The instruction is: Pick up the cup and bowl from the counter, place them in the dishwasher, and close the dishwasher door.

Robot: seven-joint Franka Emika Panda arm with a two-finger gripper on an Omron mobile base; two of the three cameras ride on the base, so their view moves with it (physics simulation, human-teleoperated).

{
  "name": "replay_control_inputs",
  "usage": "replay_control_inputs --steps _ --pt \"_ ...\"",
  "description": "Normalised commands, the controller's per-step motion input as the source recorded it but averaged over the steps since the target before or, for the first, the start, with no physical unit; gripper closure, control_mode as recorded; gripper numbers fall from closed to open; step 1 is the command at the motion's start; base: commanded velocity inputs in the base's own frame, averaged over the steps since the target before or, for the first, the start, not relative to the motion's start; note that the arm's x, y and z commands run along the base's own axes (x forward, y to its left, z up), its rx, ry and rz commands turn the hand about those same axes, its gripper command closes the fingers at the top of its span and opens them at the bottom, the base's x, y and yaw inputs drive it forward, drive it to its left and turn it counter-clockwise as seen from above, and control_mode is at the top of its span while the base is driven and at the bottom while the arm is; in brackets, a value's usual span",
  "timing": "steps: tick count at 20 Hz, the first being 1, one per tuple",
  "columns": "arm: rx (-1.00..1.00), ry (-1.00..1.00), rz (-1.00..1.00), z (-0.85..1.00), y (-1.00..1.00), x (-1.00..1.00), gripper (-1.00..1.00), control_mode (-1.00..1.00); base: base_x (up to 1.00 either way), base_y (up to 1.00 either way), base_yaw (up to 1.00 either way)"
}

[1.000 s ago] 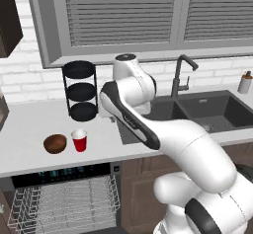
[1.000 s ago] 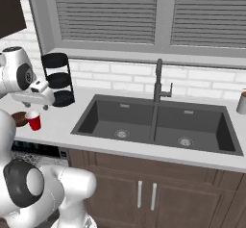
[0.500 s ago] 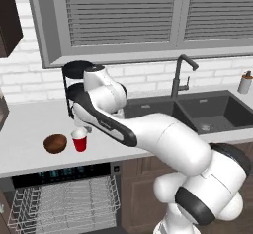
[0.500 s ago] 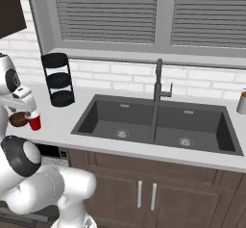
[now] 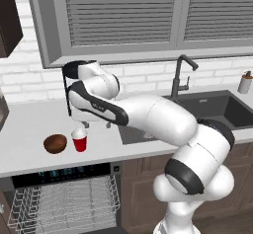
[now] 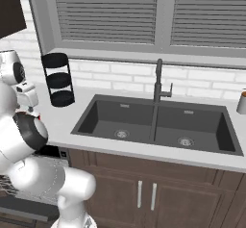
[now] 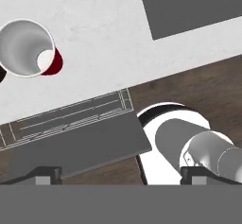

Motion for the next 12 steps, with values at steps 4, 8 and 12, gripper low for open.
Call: replay_control_inputs --steps 4,8,12 --pt "0.03 0.00 0.00 -0.26 0.01 0.34 -1.00 -1.00 0.00 0.00 0.00" --pt "0.09 0.00 0.04 -0.53 0.04 0.49 -1.00 -1.00 0.00 0.00 0.00" --pt "0.01 -0.02 0.13 -0.38 0.06 0.03 -1.00 -1.00 0.00 0.00 0.00"
